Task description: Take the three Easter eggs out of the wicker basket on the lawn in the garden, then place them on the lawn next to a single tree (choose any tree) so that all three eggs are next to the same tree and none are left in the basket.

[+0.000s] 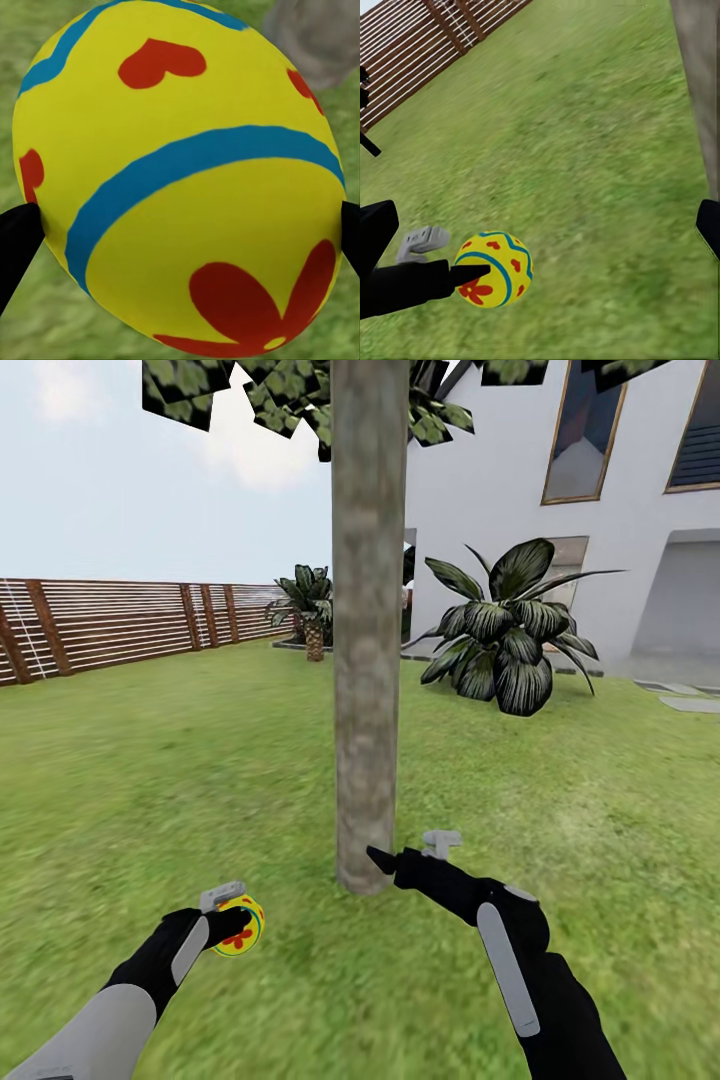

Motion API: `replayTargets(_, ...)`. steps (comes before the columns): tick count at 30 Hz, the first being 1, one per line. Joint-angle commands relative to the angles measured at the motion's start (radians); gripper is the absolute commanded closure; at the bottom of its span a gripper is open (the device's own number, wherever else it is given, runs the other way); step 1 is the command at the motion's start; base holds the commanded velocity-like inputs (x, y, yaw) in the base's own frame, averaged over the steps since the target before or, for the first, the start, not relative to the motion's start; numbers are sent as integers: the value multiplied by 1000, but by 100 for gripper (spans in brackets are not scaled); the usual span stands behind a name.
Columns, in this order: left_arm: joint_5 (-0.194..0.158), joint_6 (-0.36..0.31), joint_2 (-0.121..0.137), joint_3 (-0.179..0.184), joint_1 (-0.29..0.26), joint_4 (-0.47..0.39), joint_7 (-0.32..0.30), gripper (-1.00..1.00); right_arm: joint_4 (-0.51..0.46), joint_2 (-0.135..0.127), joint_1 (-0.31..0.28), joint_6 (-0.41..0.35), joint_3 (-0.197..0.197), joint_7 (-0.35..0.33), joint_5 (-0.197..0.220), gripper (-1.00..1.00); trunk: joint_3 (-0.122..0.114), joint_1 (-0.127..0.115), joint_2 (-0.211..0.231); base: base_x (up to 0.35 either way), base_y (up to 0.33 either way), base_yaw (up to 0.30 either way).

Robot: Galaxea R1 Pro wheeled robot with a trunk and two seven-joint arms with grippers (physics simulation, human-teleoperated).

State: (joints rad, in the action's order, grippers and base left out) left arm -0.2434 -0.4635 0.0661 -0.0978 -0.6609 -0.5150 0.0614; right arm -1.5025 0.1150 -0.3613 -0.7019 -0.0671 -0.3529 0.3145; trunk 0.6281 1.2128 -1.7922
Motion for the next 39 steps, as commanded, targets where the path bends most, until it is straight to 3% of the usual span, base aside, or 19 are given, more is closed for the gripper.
replayTargets(1,-11,-6,0,0,0,-2,6,100,-1,0,-1,-1,1,-2,2,-100,4,4,-8,0,0,0)
replayTargets(11,-12,-9,3,-1,0,-3,2,100,14,1,-1,14,1,1,42,-100,36,42,-78,0,0,0)
replayTargets(17,-13,-11,8,-3,0,-5,0,100,27,2,-1,51,1,7,41,-100,54,65,-120,0,0,0)
replayTargets(39,-13,-10,5,-2,0,-7,2,100,27,1,-1,52,1,0,44,-100,123,150,-274,0,0,0)
